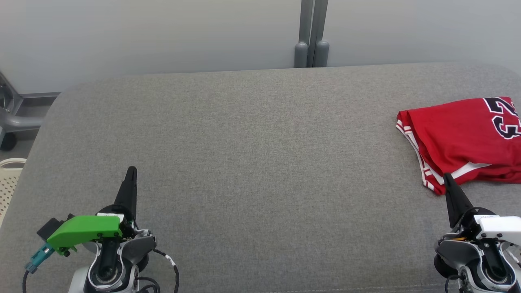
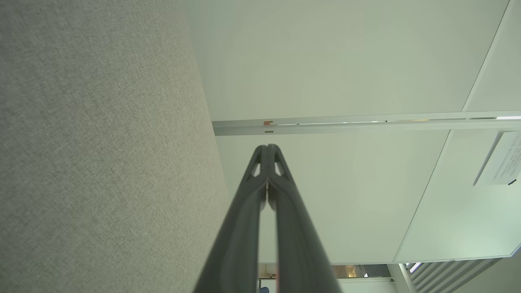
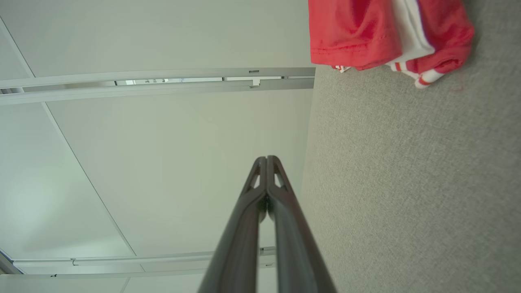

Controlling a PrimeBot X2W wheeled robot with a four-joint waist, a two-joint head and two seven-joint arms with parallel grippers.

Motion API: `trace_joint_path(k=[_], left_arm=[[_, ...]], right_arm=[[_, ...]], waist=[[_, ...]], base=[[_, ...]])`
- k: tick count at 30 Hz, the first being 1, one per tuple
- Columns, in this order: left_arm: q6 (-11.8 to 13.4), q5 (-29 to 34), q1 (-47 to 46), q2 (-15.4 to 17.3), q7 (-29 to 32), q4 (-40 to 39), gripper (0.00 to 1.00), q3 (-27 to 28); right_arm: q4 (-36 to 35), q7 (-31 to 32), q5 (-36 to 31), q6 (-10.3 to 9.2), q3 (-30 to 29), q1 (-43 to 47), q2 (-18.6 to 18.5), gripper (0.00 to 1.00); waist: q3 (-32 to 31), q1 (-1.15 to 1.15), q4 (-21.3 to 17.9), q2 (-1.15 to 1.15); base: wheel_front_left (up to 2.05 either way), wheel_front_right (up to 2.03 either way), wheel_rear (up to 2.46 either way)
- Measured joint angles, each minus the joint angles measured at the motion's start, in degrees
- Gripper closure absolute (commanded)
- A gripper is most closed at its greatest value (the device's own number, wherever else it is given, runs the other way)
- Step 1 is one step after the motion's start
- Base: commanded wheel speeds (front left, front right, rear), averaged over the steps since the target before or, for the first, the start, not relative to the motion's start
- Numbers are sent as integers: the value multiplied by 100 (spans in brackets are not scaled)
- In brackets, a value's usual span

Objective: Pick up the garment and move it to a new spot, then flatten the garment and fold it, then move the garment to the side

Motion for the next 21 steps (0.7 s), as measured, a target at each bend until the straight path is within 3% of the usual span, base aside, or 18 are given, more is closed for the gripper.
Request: trace_joint_path(k=[21], left_arm=[[0,0,0,0,0,0,100,0]], right_arm=[[0,0,0,0,0,0,0,100]], waist=[[0,0,0,0]], base=[[0,0,0]])
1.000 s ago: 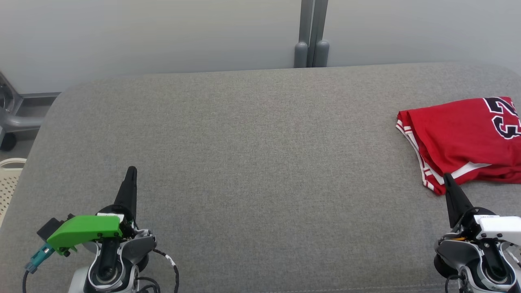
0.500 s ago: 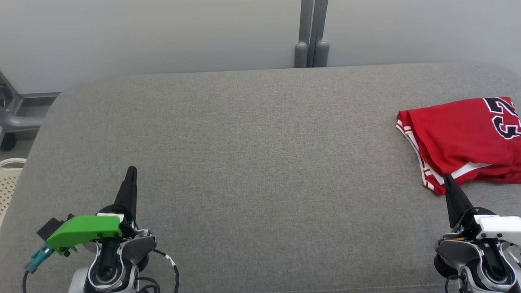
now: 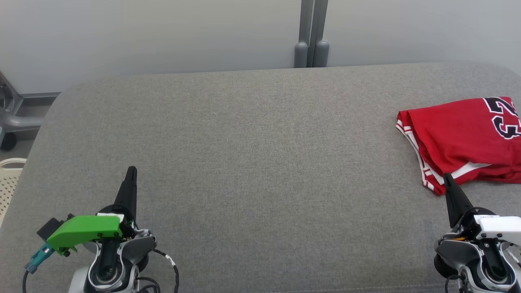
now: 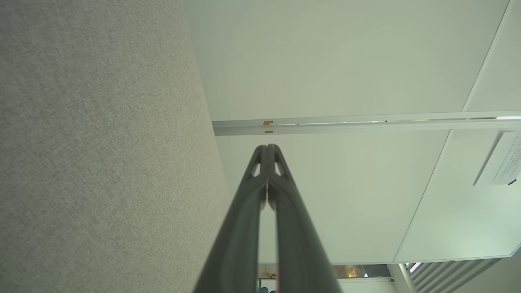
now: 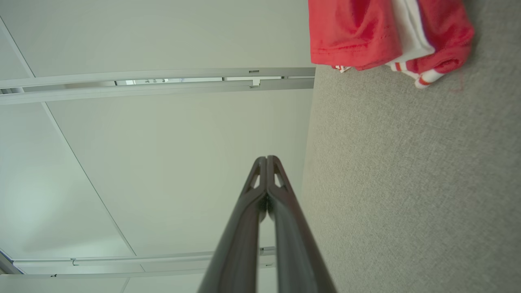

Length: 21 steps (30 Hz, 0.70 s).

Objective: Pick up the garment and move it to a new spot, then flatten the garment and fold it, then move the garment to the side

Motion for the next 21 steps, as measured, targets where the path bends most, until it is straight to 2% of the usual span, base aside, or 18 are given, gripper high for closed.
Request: trace_joint_path(k=[21], left_arm=[[0,0,0,0,0,0,100,0]], right_arm=[[0,0,0,0,0,0,0,100]], waist=[[0,0,0,0]], base=[[0,0,0]])
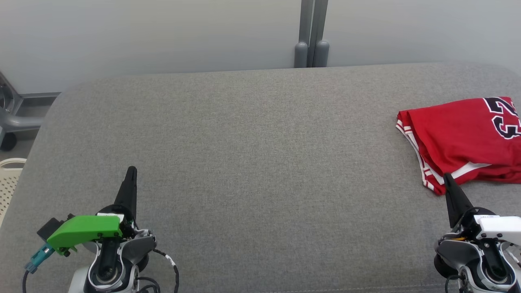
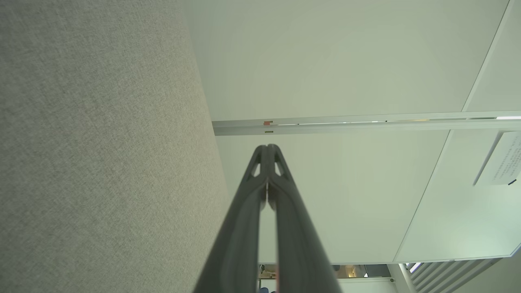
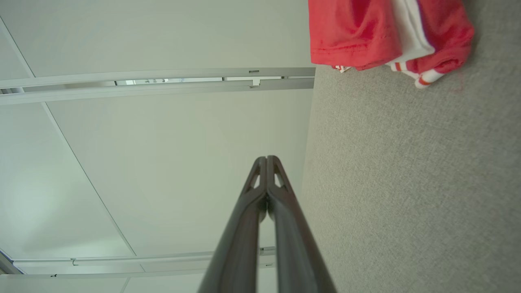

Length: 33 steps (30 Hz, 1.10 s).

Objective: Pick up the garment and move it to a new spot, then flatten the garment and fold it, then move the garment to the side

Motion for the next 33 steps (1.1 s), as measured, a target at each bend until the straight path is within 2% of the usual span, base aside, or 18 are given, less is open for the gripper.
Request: trace_joint_path(k=[33], left_arm=[[-1,0,0,0,0,0,100,0]], right_arm=[[0,0,0,0,0,0,0,100]], waist=[[0,0,0,0]], base=[[0,0,0]])
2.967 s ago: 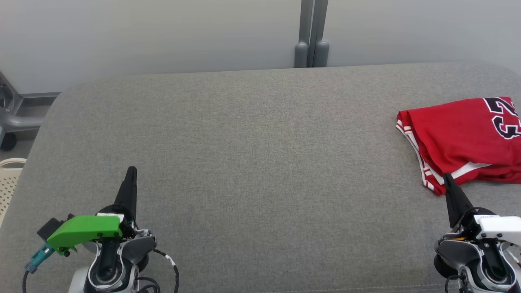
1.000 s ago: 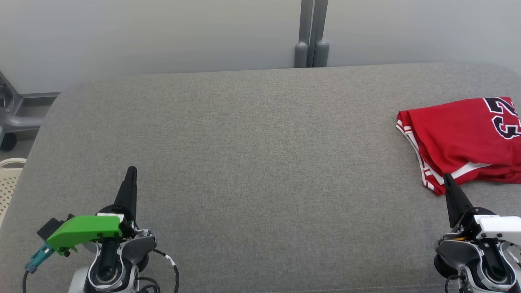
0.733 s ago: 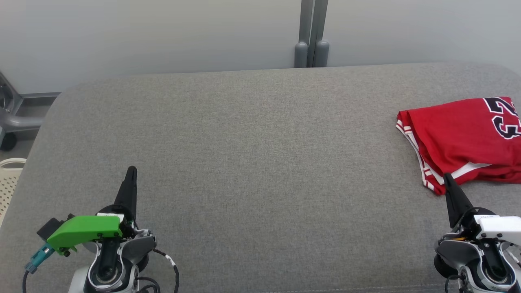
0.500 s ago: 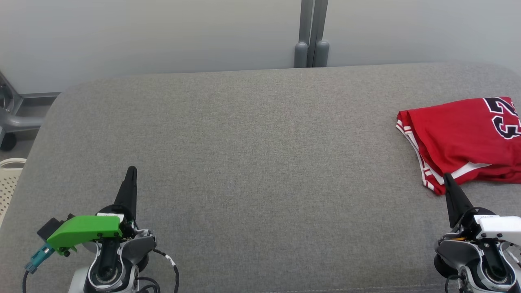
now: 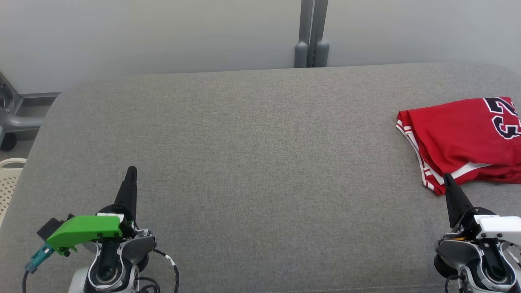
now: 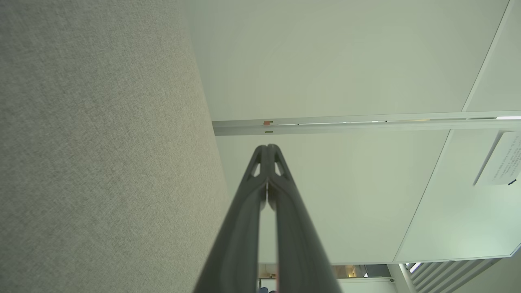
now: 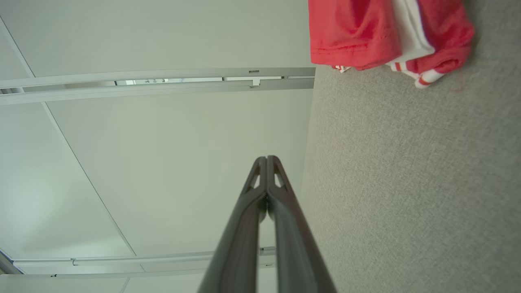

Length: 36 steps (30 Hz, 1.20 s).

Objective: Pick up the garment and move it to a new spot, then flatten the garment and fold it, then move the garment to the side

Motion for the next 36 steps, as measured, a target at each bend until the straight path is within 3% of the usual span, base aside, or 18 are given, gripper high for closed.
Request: trace_joint_path(k=[36], left_arm=[[1,0,-1,0,0,0,100,0]], right_arm=[[0,0,0,0,0,0,0,100]], waist=[[0,0,0,0]], base=[[0,0,0]])
